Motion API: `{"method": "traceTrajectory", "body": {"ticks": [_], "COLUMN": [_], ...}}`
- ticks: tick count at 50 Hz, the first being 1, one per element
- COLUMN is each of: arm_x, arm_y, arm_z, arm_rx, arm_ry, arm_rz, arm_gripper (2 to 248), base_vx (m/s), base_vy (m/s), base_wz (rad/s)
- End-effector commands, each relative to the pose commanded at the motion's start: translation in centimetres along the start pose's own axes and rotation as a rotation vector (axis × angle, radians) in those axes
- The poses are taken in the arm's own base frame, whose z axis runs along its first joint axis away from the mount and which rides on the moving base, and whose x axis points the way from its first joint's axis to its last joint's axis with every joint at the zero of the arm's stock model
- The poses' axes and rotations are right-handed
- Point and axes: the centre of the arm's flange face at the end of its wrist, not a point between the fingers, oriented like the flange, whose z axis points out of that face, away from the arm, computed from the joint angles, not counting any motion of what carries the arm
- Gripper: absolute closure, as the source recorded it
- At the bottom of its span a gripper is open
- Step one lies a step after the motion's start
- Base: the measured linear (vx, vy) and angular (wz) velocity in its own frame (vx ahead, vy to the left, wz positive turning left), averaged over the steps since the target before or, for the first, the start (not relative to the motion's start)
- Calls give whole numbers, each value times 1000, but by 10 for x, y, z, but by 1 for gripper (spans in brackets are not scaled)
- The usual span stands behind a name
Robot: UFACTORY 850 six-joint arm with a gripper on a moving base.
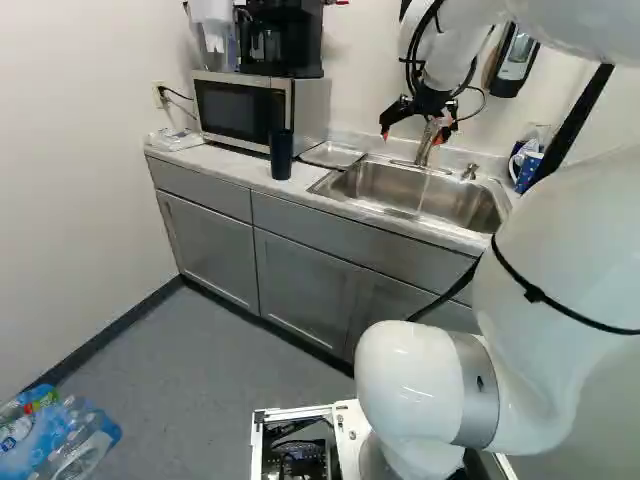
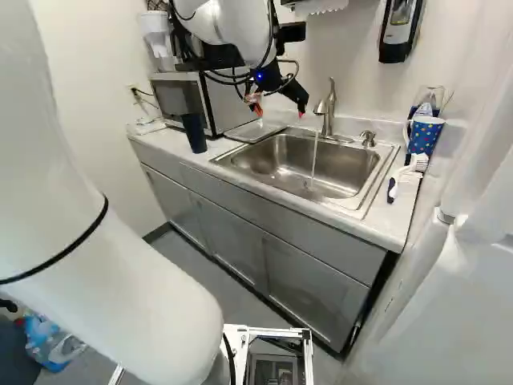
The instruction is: Rinse the cup and place it in the tray
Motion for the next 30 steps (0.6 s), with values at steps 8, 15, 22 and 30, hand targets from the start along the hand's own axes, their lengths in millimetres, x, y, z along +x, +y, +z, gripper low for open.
{"method": "traceTrajectory", "body": {"ticks": [8, 15, 22, 30], "arm_x": [-13, -20, -25, -31], "arm_y": [11, 22, 33, 46], "arm_z": [-6, -10, -14, -19], "arm_rx": [-15, -29, -45, -63], "arm_ry": [-53, -61, -59, -58], "arm_rz": [20, 40, 61, 86], "arm_gripper": [3, 3, 3, 3], "base_vx": [0, 0, 0, 0], "base_vy": [0, 0, 0, 0], "base_wz": [0, 0, 0, 0]}}
